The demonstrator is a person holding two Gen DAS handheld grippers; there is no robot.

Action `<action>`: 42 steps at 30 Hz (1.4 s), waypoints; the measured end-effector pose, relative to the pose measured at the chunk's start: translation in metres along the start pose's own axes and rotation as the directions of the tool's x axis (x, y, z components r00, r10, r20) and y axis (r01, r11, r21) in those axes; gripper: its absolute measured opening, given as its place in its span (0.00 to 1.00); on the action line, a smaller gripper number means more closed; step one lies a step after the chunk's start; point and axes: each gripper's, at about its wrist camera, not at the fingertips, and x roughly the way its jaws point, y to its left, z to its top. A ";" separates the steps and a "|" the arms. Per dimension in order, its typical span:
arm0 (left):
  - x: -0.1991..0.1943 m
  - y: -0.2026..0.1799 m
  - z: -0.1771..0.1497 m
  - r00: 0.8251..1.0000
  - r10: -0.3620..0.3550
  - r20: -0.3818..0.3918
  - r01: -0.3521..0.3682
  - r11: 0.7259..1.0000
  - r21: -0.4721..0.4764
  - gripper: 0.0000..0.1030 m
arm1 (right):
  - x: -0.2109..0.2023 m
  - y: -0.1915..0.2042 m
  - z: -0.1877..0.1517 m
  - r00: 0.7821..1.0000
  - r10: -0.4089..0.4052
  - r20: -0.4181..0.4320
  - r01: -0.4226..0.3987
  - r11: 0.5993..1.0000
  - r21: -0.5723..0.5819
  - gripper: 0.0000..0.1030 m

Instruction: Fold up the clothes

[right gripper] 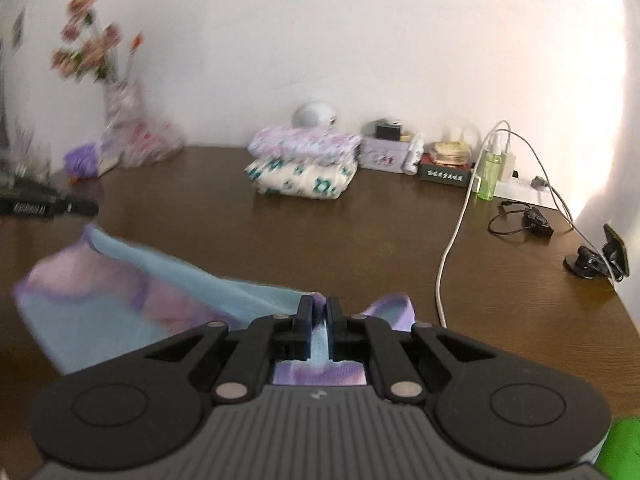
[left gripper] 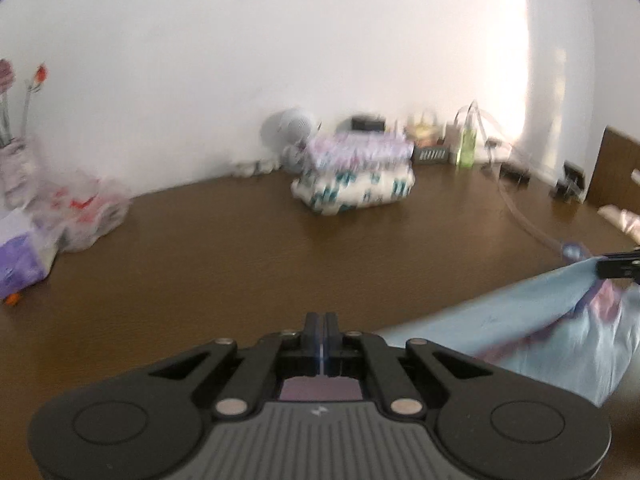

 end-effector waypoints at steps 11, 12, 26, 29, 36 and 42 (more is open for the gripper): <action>0.011 0.024 -0.019 0.996 -0.011 -0.087 -0.018 0.944 -0.328 0.28 | 0.012 -0.029 0.012 0.996 -0.082 -0.023 0.085 0.980 0.181 0.48; 0.014 0.019 -0.016 0.996 -0.020 -0.083 -0.008 0.946 -0.323 0.31 | 0.022 -0.034 0.015 0.994 -0.098 -0.039 0.104 0.973 0.204 0.48; 0.035 -0.026 -0.015 0.987 0.022 -0.158 -0.048 0.985 -0.168 0.40 | -0.010 -0.071 -0.010 0.969 -0.231 0.087 0.166 0.872 0.460 0.03; 0.032 -0.031 -0.018 0.987 0.043 -0.152 -0.065 0.988 -0.141 0.40 | -0.033 -0.078 -0.041 0.960 -0.275 0.052 0.209 0.826 0.523 0.04; 0.017 -0.026 -0.015 0.995 0.002 -0.101 -0.011 0.996 -0.087 0.41 | -0.056 -0.069 -0.060 0.946 -0.321 0.051 0.252 0.824 0.508 0.37; 0.009 -0.033 -0.015 0.994 -0.090 -0.070 0.097 0.989 0.110 0.73 | -0.046 -0.038 -0.038 0.983 -0.144 0.118 0.106 0.954 0.281 0.46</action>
